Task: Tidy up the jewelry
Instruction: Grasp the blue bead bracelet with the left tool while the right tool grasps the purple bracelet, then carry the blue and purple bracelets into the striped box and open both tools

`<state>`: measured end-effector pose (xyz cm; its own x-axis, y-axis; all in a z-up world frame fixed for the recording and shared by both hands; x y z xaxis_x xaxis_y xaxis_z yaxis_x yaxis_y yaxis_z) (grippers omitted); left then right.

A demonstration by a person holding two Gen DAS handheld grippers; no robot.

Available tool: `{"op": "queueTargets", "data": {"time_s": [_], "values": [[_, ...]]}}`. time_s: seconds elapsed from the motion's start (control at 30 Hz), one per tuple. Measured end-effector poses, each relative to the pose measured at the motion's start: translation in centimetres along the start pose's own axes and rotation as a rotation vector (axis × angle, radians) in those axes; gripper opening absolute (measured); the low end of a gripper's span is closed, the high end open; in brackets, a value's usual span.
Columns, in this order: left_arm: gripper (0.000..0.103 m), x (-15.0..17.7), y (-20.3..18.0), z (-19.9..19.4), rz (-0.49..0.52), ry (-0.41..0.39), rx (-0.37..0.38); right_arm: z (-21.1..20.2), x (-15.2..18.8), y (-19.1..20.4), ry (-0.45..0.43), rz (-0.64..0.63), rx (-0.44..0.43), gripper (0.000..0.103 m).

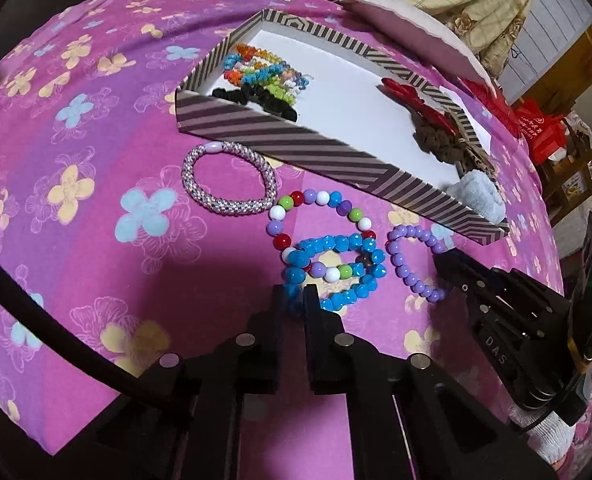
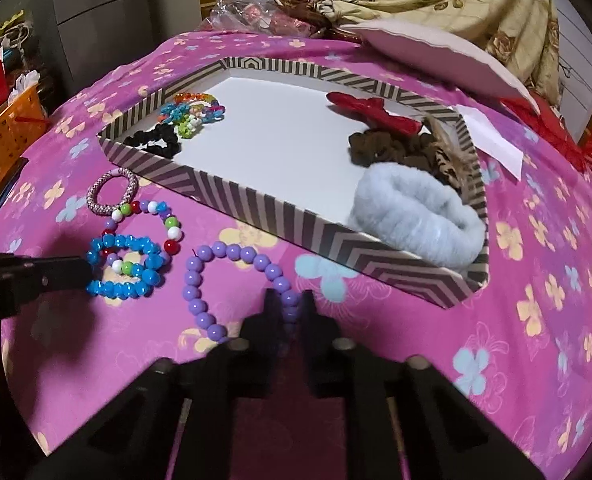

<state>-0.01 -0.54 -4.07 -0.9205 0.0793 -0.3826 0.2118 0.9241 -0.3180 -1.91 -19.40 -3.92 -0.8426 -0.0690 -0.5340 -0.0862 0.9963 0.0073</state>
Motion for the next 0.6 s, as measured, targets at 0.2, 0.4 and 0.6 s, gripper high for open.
{"op": "queueTargets", "data": {"time_s": [0.2, 0.4, 0.6], "values": [[0.026, -0.2, -0.4, -3.0, 0.036, -0.046, 0.022, -2.7, -0.2, -0.1, -0.052, 0.003, -0.029, 0.009], [0.026, -1.4, -0.7, -6.7, 0.048, -0.105, 0.034, -6.1, -1.2, 0.0, -0.102, -0.011, -0.042, 0.009], [0.026, -3.0, -1.3, -9.4, 0.066, -0.151, 0.017, -8.9, -2.2, -0.3, -0.142, -0.022, -0.036, 0.009]]}}
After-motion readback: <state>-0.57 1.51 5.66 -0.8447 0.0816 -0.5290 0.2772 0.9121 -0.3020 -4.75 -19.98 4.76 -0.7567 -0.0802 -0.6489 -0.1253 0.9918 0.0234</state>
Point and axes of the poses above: each gripper's, at about its wrist camera, not at the fingertips, and z roughly the way its jaws point, y to its left, x to its underside, the point moved 1 cm from there along z, roughly the way its jaws point, and after that the axes turned 1 degree about -x, right-handed, at the moved point
